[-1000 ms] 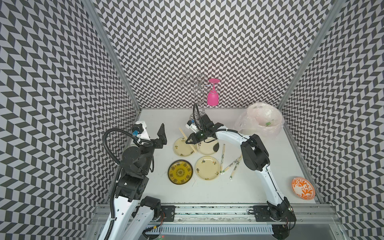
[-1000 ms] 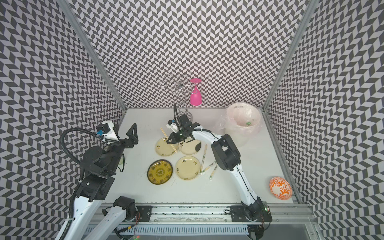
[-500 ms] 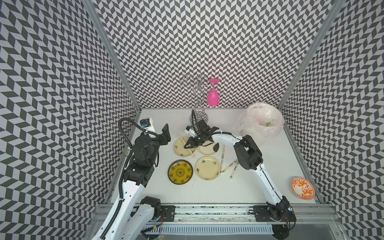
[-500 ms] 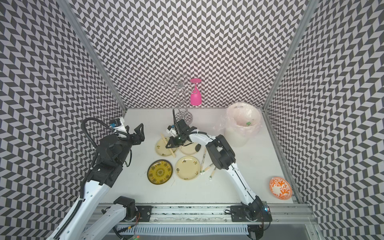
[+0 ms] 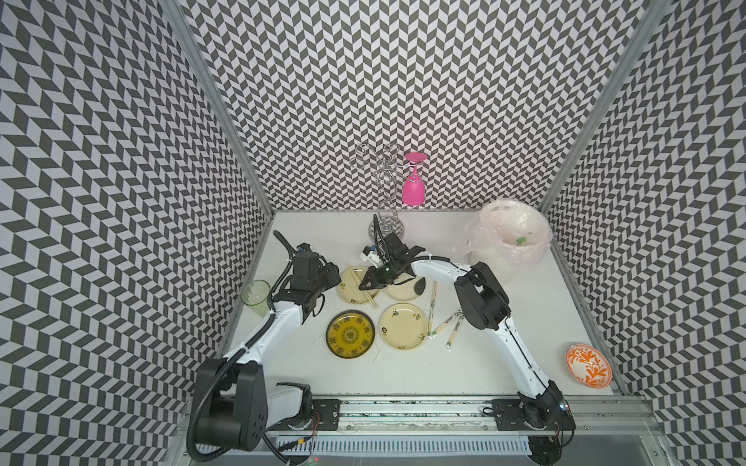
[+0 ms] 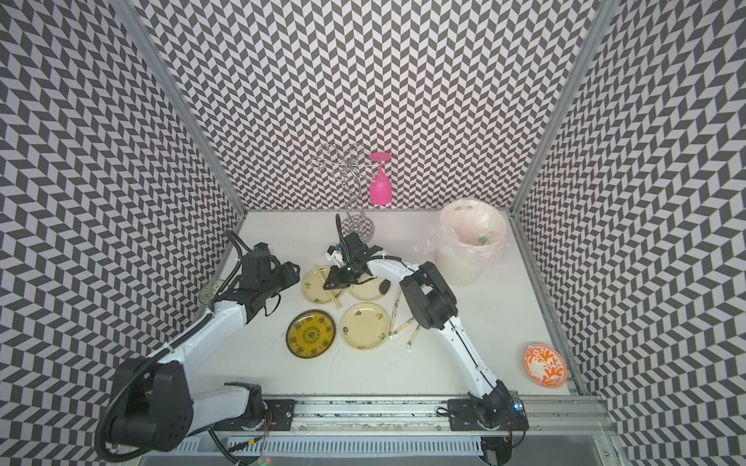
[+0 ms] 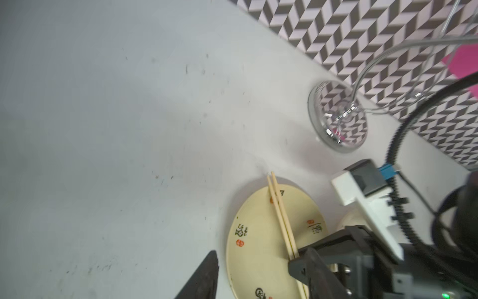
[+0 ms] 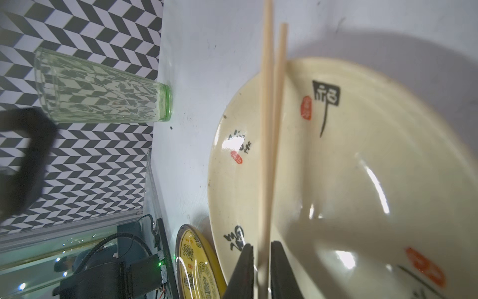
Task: Remove the packaging of disposable chopsticks
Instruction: Place the disposable chopsticks on the plate.
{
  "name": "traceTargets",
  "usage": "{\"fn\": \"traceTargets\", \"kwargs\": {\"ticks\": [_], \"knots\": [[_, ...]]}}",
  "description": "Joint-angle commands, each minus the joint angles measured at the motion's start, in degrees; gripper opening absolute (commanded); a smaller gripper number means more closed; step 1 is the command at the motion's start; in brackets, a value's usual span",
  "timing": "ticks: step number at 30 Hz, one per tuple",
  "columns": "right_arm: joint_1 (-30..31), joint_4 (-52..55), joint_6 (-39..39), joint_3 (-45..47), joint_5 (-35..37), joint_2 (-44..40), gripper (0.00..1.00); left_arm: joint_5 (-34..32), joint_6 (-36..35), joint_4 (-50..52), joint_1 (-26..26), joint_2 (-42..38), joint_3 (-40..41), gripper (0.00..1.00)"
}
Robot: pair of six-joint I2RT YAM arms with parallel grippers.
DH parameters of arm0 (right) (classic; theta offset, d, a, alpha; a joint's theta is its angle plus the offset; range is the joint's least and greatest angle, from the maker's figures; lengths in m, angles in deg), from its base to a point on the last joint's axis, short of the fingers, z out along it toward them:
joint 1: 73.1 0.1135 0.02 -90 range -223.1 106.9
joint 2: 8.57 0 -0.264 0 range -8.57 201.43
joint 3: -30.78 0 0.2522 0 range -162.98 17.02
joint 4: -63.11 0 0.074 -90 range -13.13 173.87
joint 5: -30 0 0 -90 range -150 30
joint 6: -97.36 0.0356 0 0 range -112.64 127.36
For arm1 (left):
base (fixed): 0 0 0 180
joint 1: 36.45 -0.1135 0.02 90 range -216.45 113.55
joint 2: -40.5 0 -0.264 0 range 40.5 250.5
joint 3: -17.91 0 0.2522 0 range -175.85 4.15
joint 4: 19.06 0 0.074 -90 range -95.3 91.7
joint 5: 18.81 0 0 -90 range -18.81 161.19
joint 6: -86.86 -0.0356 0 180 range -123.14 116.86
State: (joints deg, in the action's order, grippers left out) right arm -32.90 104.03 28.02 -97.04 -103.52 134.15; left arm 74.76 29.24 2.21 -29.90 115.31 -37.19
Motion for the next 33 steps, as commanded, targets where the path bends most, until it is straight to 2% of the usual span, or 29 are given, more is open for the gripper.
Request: {"fn": "traceTargets", "kwargs": {"ticks": [1, 6, 16, 19, 27, 33], "knots": [[-0.15, 0.30, 0.58, -1.60, 1.38, 0.89, 0.18, 5.77, 3.97, -2.24, -1.00, 4.16, -1.33, 0.49], [-0.17, 0.62, 0.98, -1.93, 1.95, 1.07, 0.19, 6.82, 4.78, -3.52, -1.10, 6.93, -0.48, 0.46], [-0.14, 0.09, 1.65, -1.97, 2.63, 0.39, 0.32, 7.43, 4.82, -4.28, -1.08, 6.80, 0.21, 0.45], [-0.17, 0.18, 1.66, -1.96, 3.13, -0.47, 0.33, 7.44, 4.71, -4.47, -1.05, 6.36, 0.19, 0.45], [-0.20, 2.17, 0.65, -2.90, 7.48, -4.47, 0.42, 6.60, 4.40, -3.93, -1.03, 4.44, 0.12, 0.46], [-0.15, 5.09, -0.71, -4.33, 10.57, -6.75, 0.43, 4.90, 3.85, -2.71, -1.10, 2.27, -0.51, 0.46]]}}
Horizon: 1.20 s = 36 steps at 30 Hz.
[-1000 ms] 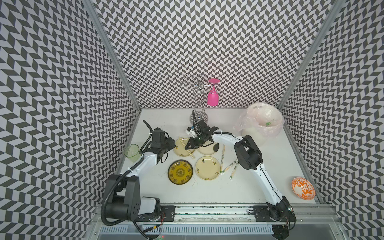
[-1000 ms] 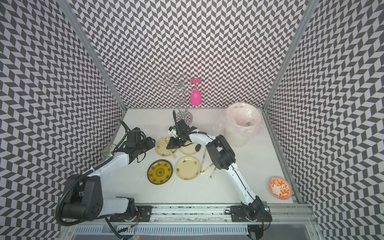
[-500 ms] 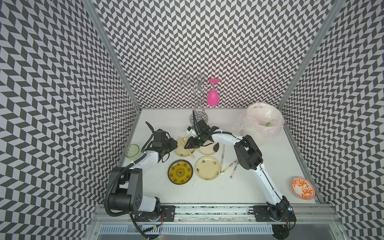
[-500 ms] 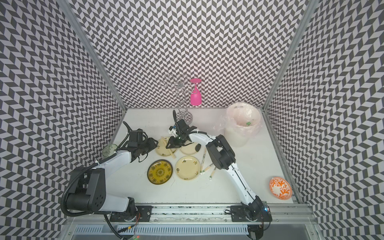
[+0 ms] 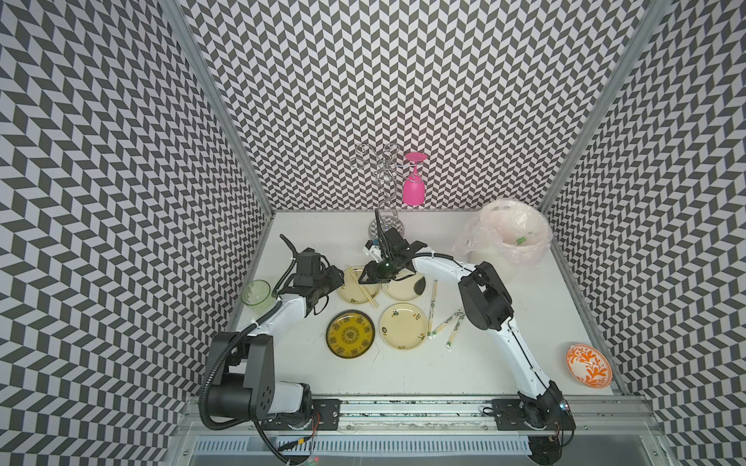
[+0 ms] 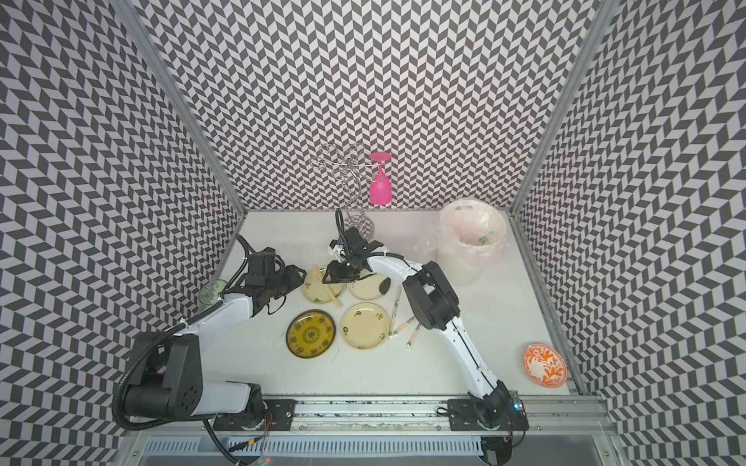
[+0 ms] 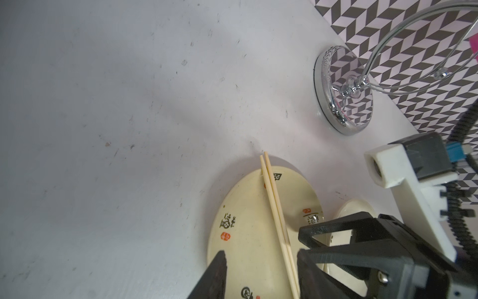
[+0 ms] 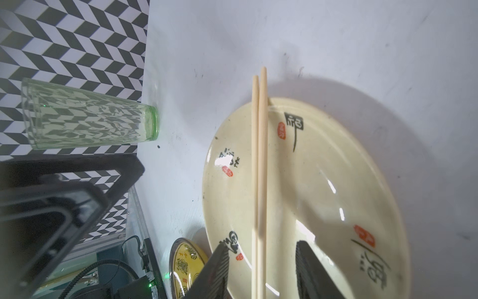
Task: Remove the packaging of disposable chopsticks
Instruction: Place the disposable chopsticks on the plate, then pick up the disposable chopsticks from the center of the board.
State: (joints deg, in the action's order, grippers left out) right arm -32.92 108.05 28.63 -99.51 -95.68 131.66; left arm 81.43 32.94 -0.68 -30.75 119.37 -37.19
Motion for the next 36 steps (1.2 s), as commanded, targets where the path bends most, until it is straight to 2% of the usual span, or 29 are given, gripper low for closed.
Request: {"fn": "traceTargets", "kwargs": {"ticks": [1, 8, 11, 14, 18, 23, 25, 28, 31, 33, 36], "knots": [[-0.18, 1.08, -1.41, -1.77, 2.94, -4.89, 0.43, -2.20, 0.01, 0.35, -0.24, -2.25, -0.55, 0.46], [-0.27, 5.41, -3.32, -1.88, 8.72, -12.51, 0.43, -7.93, -3.94, 3.37, 0.74, -8.76, -2.77, 0.46], [-0.37, 7.28, -3.77, 2.33, 13.45, -19.16, 0.42, -11.43, -7.38, 3.40, 2.49, -13.55, -3.49, 0.47], [-0.46, 3.72, -2.27, 14.20, 19.21, -29.55, 0.41, -12.38, -10.54, 1.61, 4.91, -17.91, -3.32, 0.47], [-0.95, -0.99, 2.23, 33.04, 27.02, -45.22, 0.35, -14.05, -17.03, -0.77, 10.61, -21.88, -3.27, 0.48], [-2.10, -2.60, 13.88, 54.10, 36.32, -61.53, 0.35, -14.76, -27.86, -3.12, 20.34, -24.39, -2.80, 0.49], [-2.16, -2.51, 18.89, 60.32, 39.54, -65.78, 0.35, -12.84, -32.55, -3.81, 23.16, -25.45, -2.41, 0.49], [-2.67, -0.05, 25.46, 65.36, 43.46, -68.45, 0.34, -10.77, -35.25, -4.96, 24.95, -27.26, -1.52, 0.49], [-3.78, 0.97, 30.30, 67.97, 43.23, -67.95, 0.34, -10.39, -35.72, -5.62, 25.42, -28.47, -0.80, 0.49], [-3.89, 1.10, 31.92, 68.07, 42.02, -65.92, 0.33, -10.81, -35.30, -5.60, 25.50, -28.63, -0.59, 0.49], [-3.93, 3.42, 35.29, 66.76, 41.46, -60.79, 0.28, -11.03, -34.72, -5.74, 25.51, -28.75, -0.09, 0.49]]}}
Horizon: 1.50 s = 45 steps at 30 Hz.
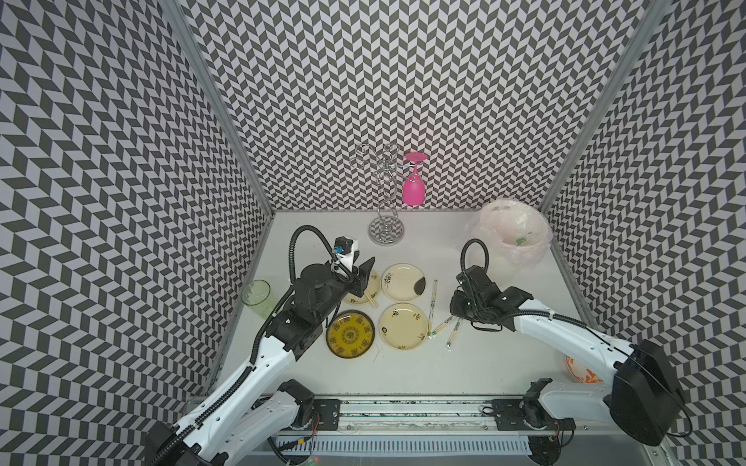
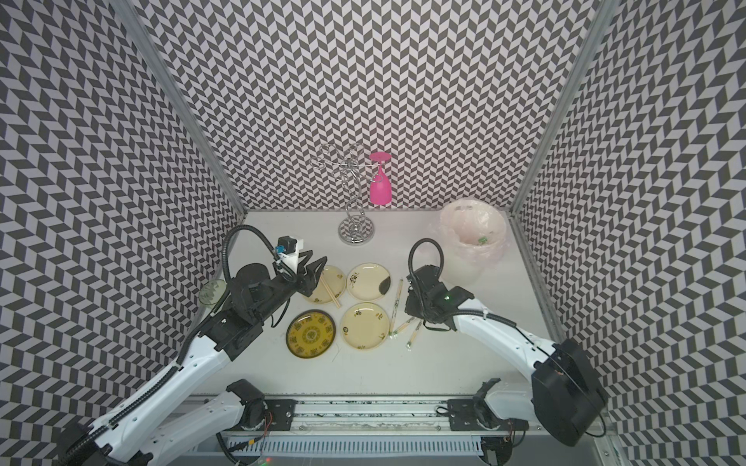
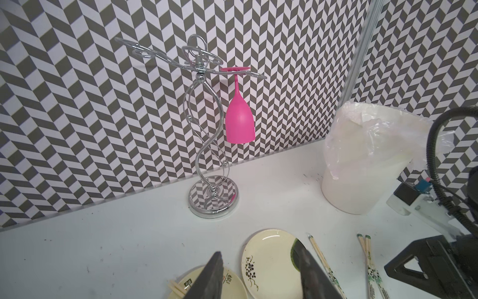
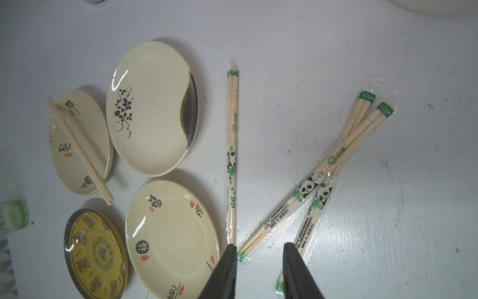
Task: Remove the packaging of disposable chopsticks
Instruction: Pick up the disposable chopsticks from the center of the board.
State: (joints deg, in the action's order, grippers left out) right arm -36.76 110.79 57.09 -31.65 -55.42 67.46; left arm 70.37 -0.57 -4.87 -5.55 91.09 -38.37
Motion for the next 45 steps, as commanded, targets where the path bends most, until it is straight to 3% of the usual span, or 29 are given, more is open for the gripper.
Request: {"fn": "traceTargets", "kwargs": {"ticks": [1, 6, 15, 22, 33, 42, 45], "knots": [[-0.08, 1.15, 7.41, -1.62, 0.62, 5.28, 0.26, 0.06, -1.03, -1.54, 0.31, -0.58, 1.21, 0.49], [-0.19, -1.34, 9.20, -1.26, -0.28, 10.37, 0.24, 0.12, -0.29, -1.97, 0.31, -1.36, 1.80, 0.49], [-0.34, -2.72, 11.51, -0.92, -1.39, 14.11, 0.38, -0.05, 0.65, -0.04, 0.26, 0.86, 0.75, 0.50], [-0.98, -1.47, 12.01, -2.96, -1.74, 18.50, 0.38, -0.23, 1.97, -0.68, 0.31, -0.86, 1.03, 0.51], [-2.97, 0.69, 11.71, -1.19, -8.26, 23.06, 0.19, -0.23, 1.96, -0.76, 0.26, -4.11, 1.08, 0.51], [-4.24, 1.14, 11.13, -2.86, -6.33, 20.50, 0.00, -1.55, 1.18, -0.43, 0.22, -6.01, 1.81, 0.51], [-4.34, -0.28, 10.69, -2.88, -5.60, 17.84, 0.00, -1.29, 1.43, -0.60, 0.22, -5.96, 1.83, 0.51]]}}
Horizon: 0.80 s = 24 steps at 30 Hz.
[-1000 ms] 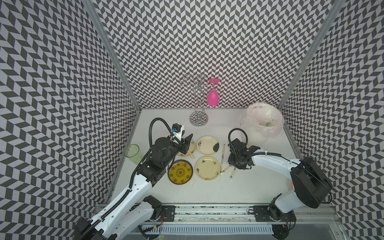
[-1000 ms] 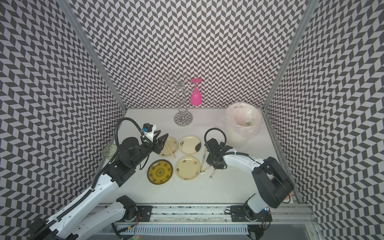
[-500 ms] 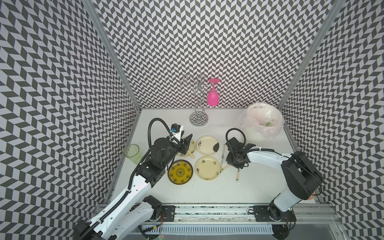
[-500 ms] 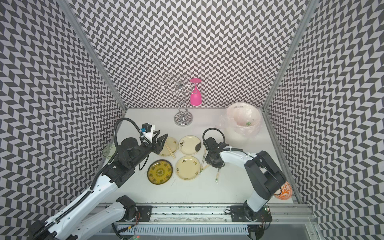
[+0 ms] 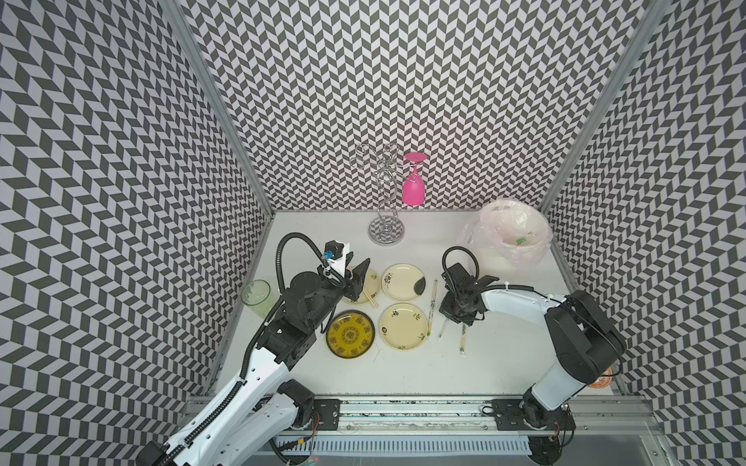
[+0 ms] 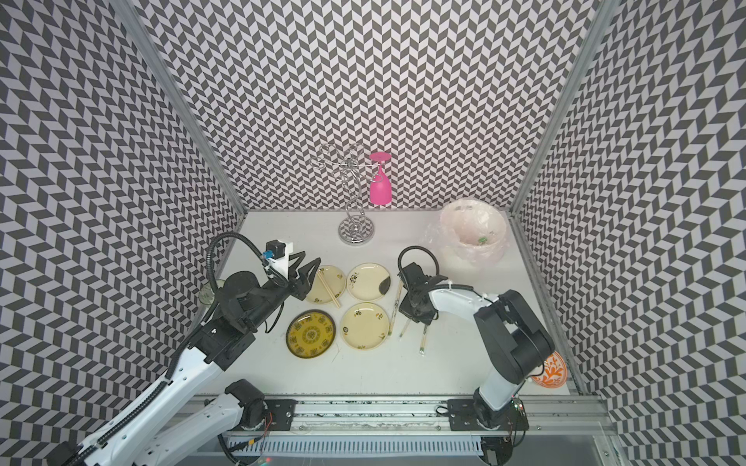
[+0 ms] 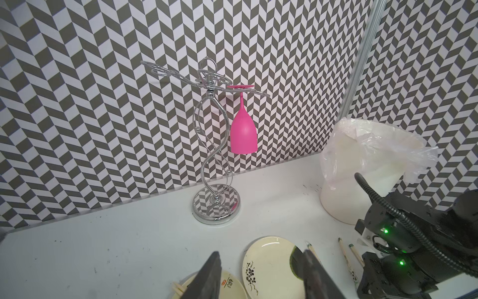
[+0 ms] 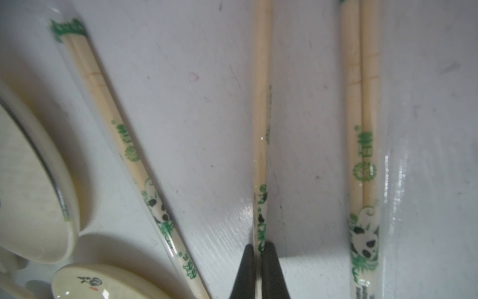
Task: Remove the packaging of disposable chopsticks
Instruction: Pick up the disposable chopsticks from the center of the board.
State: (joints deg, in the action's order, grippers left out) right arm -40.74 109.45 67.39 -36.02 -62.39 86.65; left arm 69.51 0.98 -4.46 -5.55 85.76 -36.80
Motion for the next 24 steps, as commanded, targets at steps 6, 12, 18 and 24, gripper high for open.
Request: {"fn": "traceTargets", "kwargs": {"ticks": [6, 12, 18, 24], "knots": [[0.55, -1.94, -2.97, 1.43, 4.42, -12.28, 0.00, 0.98, 0.99, -0.48, 0.22, 0.27, -1.38, 0.53], [2.70, -8.36, -10.46, 4.77, 5.34, -29.05, 0.00, 5.55, 2.68, 0.45, 0.22, 3.82, -5.99, 0.53], [2.96, -27.95, -29.12, 14.94, -5.31, -49.60, 0.00, 20.57, 5.27, -2.80, 0.13, 8.97, -10.75, 0.56], [2.93, -47.80, -44.54, 23.90, -27.88, -62.14, 0.00, 45.77, 6.46, -5.64, 0.13, 16.60, -19.06, 0.59]]}}
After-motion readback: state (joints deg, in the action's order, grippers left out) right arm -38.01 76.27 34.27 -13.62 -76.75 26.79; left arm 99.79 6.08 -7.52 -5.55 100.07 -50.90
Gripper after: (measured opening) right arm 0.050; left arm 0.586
